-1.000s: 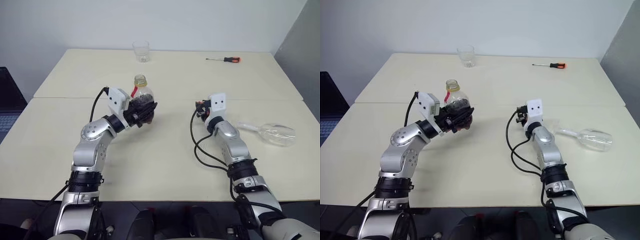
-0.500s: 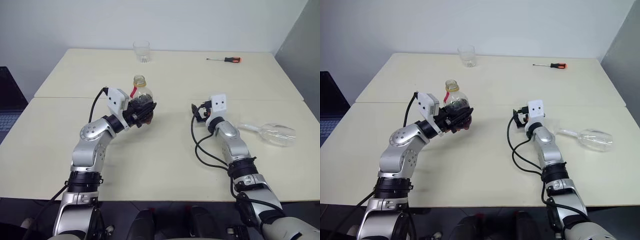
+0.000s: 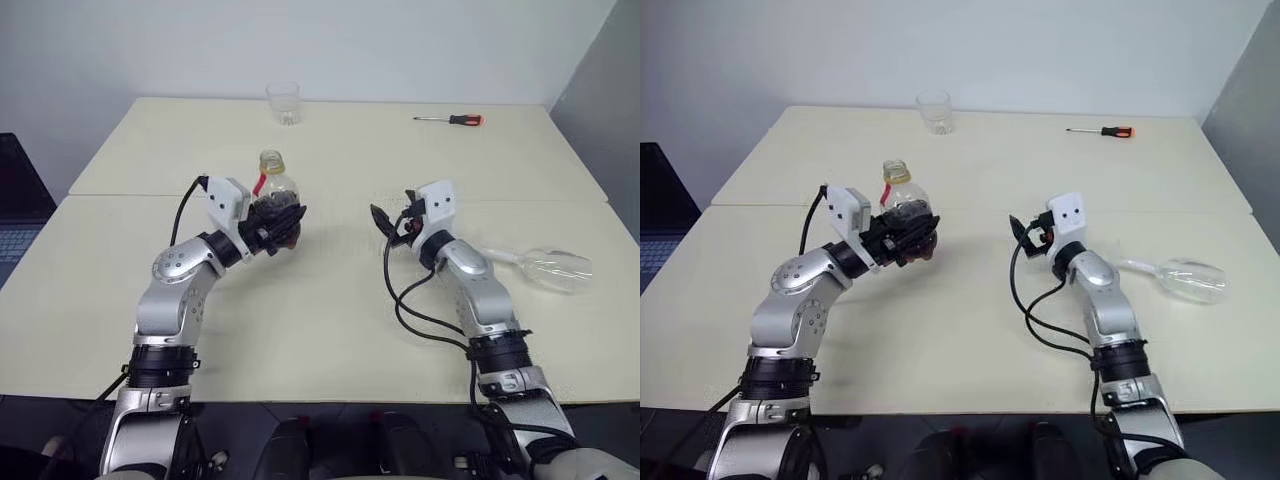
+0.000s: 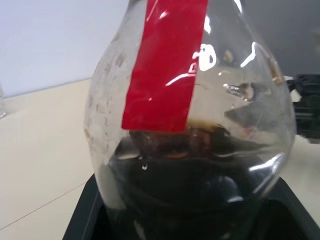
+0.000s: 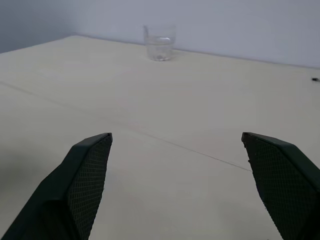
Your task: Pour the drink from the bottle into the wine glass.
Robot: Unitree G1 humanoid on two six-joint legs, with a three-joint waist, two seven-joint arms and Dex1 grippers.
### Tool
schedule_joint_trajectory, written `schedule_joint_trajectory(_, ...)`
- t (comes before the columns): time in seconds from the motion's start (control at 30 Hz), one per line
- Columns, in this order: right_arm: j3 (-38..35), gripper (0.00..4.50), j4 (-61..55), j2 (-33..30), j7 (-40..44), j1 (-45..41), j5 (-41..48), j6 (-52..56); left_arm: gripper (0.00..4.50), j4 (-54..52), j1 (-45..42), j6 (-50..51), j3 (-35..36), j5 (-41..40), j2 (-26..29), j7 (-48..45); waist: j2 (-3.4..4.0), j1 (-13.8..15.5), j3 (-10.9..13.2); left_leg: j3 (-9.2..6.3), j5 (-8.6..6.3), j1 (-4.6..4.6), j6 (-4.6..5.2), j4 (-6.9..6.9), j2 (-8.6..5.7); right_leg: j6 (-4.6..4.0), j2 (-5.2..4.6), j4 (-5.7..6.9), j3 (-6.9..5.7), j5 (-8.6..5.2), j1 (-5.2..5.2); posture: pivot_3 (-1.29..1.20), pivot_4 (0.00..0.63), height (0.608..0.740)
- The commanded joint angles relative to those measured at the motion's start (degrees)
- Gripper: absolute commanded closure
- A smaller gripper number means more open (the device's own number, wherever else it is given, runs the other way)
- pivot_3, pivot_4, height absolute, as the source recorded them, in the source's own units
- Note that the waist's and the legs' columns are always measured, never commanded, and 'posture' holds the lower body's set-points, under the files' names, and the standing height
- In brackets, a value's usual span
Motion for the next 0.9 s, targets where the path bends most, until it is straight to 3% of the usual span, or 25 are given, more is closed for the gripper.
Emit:
schedule_joint_trajectory(0.03, 2.3, 0.07, -11.6, -1.8, 7.1, 2.1, 4.8, 3.0, 2.32, -2.3, 0.3, -0.8, 4.7, -0.5, 0.9, 4.5, 0.0, 0.0, 0.0, -0.01, 0.0, 0.01, 0.0, 0.0, 0.02, 0.0, 0.01, 0.01, -0.01, 0.0, 0.0, 0.0, 0.15, 0.74)
schedule_joint_trajectory(0.23, 6.4, 0.07, -22.5, -2.1, 16.5, 4.6, 13.0, 6.3, 2.32, 4.9, 0.7, -4.9, 9.5, 3.1, 1.7, 12.9, 0.0, 0.0, 0.0, -0.04, -0.01, 0.03, 0.01, 0.0, 0.03, 0.0, 0.01, 0.02, -0.04, 0.0, 0.0, 0.0, 0.15, 0.74)
schedule_joint_trajectory(0.4, 8.2, 0.07, -25.1, -0.5, 20.0, 2.6, 18.0, 8.3, 2.32, 14.7, -0.6, -11.4, 11.6, 6.3, 4.0, 16.2, -0.02, 0.1, 0.0, -0.06, 0.0, 0.03, 0.01, 0.01, 0.0, 0.0, 0.0, 0.0, -0.06, 0.0, 0.02, 0.0, 0.15, 0.74)
schedule_joint_trajectory(0.6, 10.2, 0.07, -21.4, 1.6, 18.7, -2.3, 15.7, 7.9, 2.32, 24.5, -2.2, -18.1, 12.9, 7.7, 6.4, 17.0, -0.06, 0.2, 0.0, -0.09, 0.0, 0.03, -0.01, 0.05, -0.02, 0.0, -0.04, 0.0, -0.09, 0.0, 0.02, 0.0, 0.15, 0.74)
schedule_joint_trajectory(0.9, 12.9, 0.07, -14.4, 3.4, 16.6, -2.7, 9.0, 3.5, 2.32, 34.3, -6.3, -23.4, 12.1, 8.0, 7.4, 15.9, -0.11, 0.2, 0.0, -0.08, 0.0, 0.02, -0.01, 0.04, -0.04, 0.0, -0.06, 0.02, -0.11, 0.0, 0.0, 0.0, 0.15, 0.74)
